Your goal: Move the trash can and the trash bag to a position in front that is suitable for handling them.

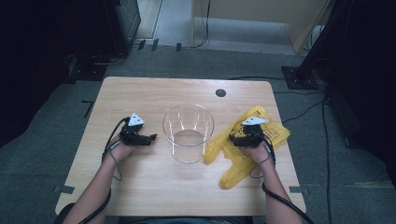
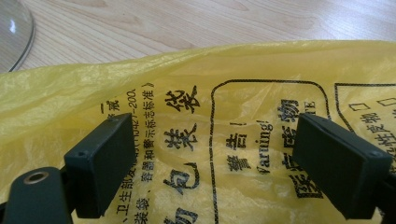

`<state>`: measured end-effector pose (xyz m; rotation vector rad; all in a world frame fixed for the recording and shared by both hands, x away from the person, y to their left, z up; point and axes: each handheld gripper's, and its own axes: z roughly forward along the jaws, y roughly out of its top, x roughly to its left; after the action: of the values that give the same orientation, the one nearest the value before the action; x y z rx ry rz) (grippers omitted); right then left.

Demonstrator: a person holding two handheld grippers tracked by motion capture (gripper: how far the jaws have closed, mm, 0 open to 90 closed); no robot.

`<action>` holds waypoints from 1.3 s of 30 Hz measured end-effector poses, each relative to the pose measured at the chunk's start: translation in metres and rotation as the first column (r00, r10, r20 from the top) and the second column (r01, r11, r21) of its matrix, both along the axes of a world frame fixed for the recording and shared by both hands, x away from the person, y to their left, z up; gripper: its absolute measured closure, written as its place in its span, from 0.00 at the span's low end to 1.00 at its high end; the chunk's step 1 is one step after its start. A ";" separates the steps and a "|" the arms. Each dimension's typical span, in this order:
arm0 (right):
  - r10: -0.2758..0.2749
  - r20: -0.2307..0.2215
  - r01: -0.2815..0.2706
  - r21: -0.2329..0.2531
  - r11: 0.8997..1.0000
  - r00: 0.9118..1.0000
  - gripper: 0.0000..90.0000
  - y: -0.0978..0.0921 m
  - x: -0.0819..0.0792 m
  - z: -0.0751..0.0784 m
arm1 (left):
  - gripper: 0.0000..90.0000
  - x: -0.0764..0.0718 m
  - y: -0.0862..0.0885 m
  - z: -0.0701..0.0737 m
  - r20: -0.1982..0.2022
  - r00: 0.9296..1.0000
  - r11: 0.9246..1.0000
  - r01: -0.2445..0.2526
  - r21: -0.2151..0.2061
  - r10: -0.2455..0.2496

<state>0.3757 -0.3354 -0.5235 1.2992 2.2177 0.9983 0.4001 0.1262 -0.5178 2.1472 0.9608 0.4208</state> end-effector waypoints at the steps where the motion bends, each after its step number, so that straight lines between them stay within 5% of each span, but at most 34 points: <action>1: 0.000 0.000 0.000 -0.001 1.000 1.000 0.15 0.000 0.000 0.000 | 0.19 0.000 0.000 0.000 0.000 1.000 1.000 0.001 0.000 -0.001; 19: -0.024 0.011 0.024 0.030 0.999 1.000 0.16 0.002 0.001 0.010 | 0.19 0.000 0.002 0.002 -0.012 1.000 1.000 0.015 0.007 -0.015; 30: 0.021 0.057 -0.026 0.085 0.996 0.998 0.18 0.006 -0.007 0.034 | 0.19 -0.006 0.000 0.021 -0.025 0.999 0.997 0.034 -0.075 -0.036; 39: 0.058 0.082 -0.067 0.113 0.991 0.995 0.18 0.017 -0.017 0.046 | 0.19 -0.010 -0.003 0.030 -0.036 0.998 0.995 0.049 -0.092 -0.052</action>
<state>0.3589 -0.3187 -0.4771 1.2221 2.1817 1.1963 0.3897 0.1229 -0.4882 2.0994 0.9271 0.3064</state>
